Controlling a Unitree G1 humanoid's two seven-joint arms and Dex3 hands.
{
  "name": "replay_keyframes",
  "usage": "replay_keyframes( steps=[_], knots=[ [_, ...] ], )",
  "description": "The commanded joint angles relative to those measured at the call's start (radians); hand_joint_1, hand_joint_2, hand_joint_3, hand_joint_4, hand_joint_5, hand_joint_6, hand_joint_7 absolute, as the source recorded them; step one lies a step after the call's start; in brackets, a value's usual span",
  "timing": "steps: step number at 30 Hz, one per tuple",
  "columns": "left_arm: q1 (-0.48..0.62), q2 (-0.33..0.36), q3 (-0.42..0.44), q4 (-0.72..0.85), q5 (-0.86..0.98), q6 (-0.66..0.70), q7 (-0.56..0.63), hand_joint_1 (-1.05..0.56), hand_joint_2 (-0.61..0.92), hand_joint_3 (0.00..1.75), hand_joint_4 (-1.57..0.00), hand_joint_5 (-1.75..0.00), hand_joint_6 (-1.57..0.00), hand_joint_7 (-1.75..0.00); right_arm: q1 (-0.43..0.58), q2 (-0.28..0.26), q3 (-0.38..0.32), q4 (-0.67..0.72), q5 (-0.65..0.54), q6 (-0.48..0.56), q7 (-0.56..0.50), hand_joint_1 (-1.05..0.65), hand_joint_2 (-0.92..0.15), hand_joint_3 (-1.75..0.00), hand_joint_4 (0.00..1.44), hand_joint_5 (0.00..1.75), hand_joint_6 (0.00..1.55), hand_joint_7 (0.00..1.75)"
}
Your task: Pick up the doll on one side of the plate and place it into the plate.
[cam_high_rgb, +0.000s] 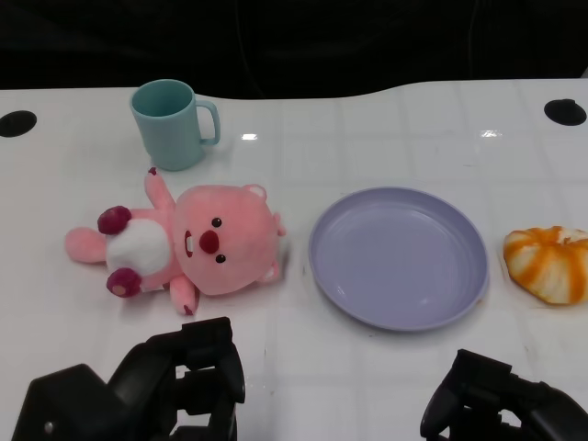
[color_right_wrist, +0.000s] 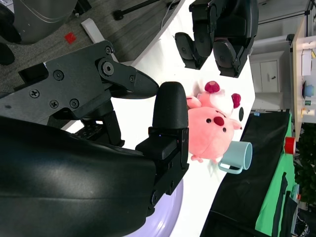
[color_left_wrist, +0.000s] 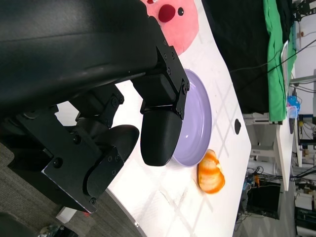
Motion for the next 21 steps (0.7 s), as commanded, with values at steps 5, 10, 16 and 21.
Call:
replay_keyframes(
  steps=[5, 10, 16, 21],
  knots=[
    [-0.013, 0.005, 0.004, 0.030, 0.006, -0.029, -0.006, -0.05, 0.33, 1.56, -0.97, -1.75, -0.89, -1.63, -0.012, 0.000, -0.009, 0.036, 0.012, -0.039, 0.002, -0.25, -0.70, -0.77, 0.68, 1.75, 0.55, 1.58],
    [-0.019, 0.008, 0.012, 0.010, -0.012, -0.003, -0.006, -0.04, 0.33, 1.56, -0.97, -1.75, -0.89, -1.63, -0.022, -0.005, -0.006, 0.029, -0.002, -0.038, -0.003, -0.26, -0.70, -0.77, 0.68, 1.73, 0.56, 1.57],
    [-0.034, 0.015, 0.013, 0.005, -0.007, 0.018, -0.005, -0.01, 0.38, 1.52, -0.94, -1.75, -0.87, -1.60, -0.045, -0.007, -0.013, 0.033, -0.001, -0.031, -0.001, -0.24, -0.71, -0.76, 0.71, 1.72, 0.58, 1.55],
    [-0.046, 0.019, 0.012, 0.016, -0.009, 0.014, -0.014, -0.03, 0.40, 1.49, -0.93, -1.75, -0.84, -1.64, -0.051, -0.005, -0.013, 0.035, 0.008, -0.027, 0.000, -0.26, -0.76, -0.70, 0.71, 1.69, 0.58, 1.54]
  ],
)
